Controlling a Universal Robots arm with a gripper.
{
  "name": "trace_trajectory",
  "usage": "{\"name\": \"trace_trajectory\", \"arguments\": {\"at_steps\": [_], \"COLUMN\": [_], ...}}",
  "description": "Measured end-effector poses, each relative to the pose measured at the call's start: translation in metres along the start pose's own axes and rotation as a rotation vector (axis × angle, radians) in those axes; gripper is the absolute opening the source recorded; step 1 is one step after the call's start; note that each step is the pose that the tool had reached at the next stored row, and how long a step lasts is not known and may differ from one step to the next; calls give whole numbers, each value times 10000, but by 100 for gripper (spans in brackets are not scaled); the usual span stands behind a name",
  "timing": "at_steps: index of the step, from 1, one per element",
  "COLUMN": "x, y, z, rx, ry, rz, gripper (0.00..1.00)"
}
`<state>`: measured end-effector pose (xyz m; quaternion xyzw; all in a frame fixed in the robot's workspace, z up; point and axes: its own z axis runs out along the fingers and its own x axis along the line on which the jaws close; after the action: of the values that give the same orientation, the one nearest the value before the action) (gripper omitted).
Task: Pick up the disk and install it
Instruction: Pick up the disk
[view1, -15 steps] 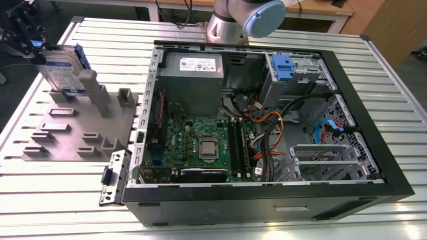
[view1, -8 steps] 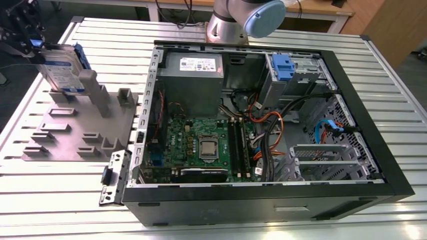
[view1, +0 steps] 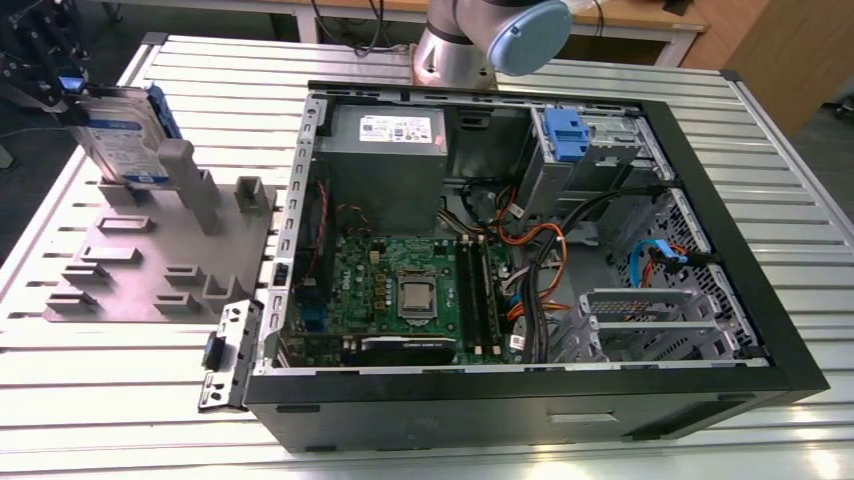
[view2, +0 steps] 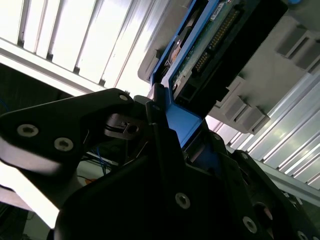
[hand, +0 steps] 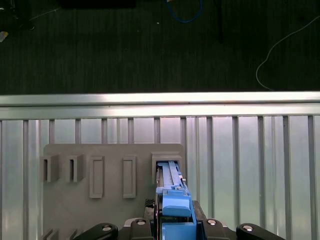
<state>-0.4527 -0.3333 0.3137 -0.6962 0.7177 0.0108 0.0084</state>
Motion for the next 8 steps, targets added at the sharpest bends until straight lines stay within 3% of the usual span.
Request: {"name": "trace_trajectory", "arguments": {"at_steps": [8], "x": [-1], "y": [0], "z": [-30], "rx": [0], "ry": [0], "rz": [0], "gripper": [37]}}
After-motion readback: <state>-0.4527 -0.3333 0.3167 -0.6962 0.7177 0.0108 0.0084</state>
